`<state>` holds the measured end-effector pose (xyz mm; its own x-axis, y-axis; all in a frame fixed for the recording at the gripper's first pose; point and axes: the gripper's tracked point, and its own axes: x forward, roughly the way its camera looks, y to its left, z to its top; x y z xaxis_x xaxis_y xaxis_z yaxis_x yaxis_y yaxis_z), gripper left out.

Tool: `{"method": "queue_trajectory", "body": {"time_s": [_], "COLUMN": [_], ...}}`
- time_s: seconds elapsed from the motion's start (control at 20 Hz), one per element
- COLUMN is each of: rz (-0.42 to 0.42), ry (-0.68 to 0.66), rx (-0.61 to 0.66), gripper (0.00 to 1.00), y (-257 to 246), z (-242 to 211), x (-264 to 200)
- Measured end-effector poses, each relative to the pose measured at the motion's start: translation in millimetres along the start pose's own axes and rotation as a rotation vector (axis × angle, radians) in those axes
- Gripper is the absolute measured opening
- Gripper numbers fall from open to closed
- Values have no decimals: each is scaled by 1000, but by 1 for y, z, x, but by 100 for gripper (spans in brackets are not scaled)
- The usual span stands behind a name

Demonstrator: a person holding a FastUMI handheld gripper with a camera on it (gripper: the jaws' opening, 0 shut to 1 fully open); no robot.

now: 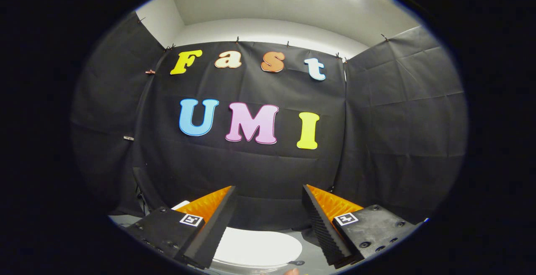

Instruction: Open the toilet lid.

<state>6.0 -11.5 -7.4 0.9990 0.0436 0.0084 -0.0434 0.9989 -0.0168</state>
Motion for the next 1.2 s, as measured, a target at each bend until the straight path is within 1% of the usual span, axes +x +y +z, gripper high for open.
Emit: {"method": "queue_trajectory", "body": {"time_s": [0.35,0.5,0.6,0.8,1.0,1.2], "rz": [21,45,47,46,38,46], "ry": [9,0,0,13,30,63], "rx": [6,14,22,10,10,4], "gripper": [98,98,98,98,98,98], "y": [1,1,-3,-12,-28,-41], "z": [-8,-11,-20,-47,-84,-120], "x": [4,3,4,9,8,10]}}
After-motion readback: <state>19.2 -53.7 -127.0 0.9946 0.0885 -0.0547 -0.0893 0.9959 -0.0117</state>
